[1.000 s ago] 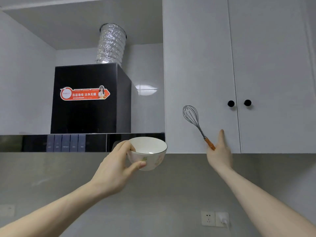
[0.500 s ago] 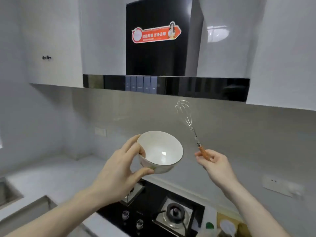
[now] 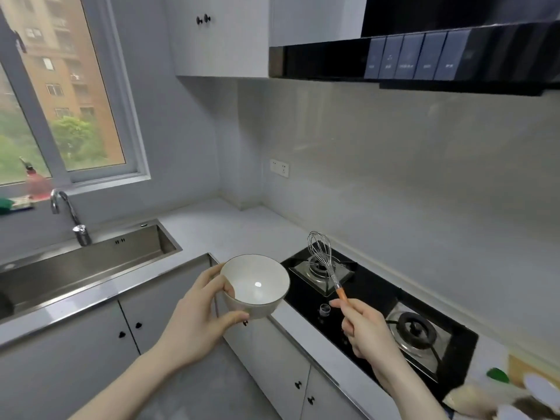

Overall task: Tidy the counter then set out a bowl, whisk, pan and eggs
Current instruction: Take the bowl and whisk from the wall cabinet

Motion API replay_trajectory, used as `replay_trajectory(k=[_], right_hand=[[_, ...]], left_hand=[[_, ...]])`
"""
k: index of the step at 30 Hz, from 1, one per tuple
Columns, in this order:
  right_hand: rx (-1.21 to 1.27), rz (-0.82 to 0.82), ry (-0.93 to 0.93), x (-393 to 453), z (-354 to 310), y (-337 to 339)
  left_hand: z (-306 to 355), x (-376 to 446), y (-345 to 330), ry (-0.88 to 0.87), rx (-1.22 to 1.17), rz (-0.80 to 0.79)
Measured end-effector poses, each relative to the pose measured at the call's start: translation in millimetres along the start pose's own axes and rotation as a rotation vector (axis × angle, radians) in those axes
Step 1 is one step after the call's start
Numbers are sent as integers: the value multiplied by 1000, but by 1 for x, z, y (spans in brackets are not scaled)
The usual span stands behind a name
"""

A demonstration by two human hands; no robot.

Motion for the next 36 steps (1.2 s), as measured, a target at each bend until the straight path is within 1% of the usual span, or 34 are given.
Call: replay_trajectory(k=[2, 6, 11, 15, 19, 23, 29, 32, 36], right_hand=[[-18, -29, 1, 15, -1, -24], [-76, -43, 8, 51, -3, -70], [-21, -55, -25, 98, -1, -125], [6, -83, -88, 131, 0, -148], [46, -127, -116, 188, -1, -166], [12, -139, -122, 254, -2, -175], [74, -153, -122, 356, -7, -188], [62, -149, -125, 409, -15, -191], [95, -181, -174, 462, -21, -202]], left_hand=[[-22, -4, 12, 63, -23, 33], [-67, -4, 36, 103, -43, 67], [-127, 8, 57, 157, -99, 72], [-158, 22, 64, 180, -115, 72], [-198, 57, 70, 209, -136, 95], [-234, 104, 79, 224, -134, 104], [-283, 174, 102, 245, -146, 105], [-313, 211, 113, 271, -160, 108], [-348, 243, 126, 297, -158, 139]])
Point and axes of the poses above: each hand's wrist, its own x-axis towards the middle knuckle, its own y-axis out of the back of the hand, z = x × y, the point moved 1 cm from there along x, towards the middle knuckle, and after that the axes turned 15 degrees about -z, right-handed, at the moved point
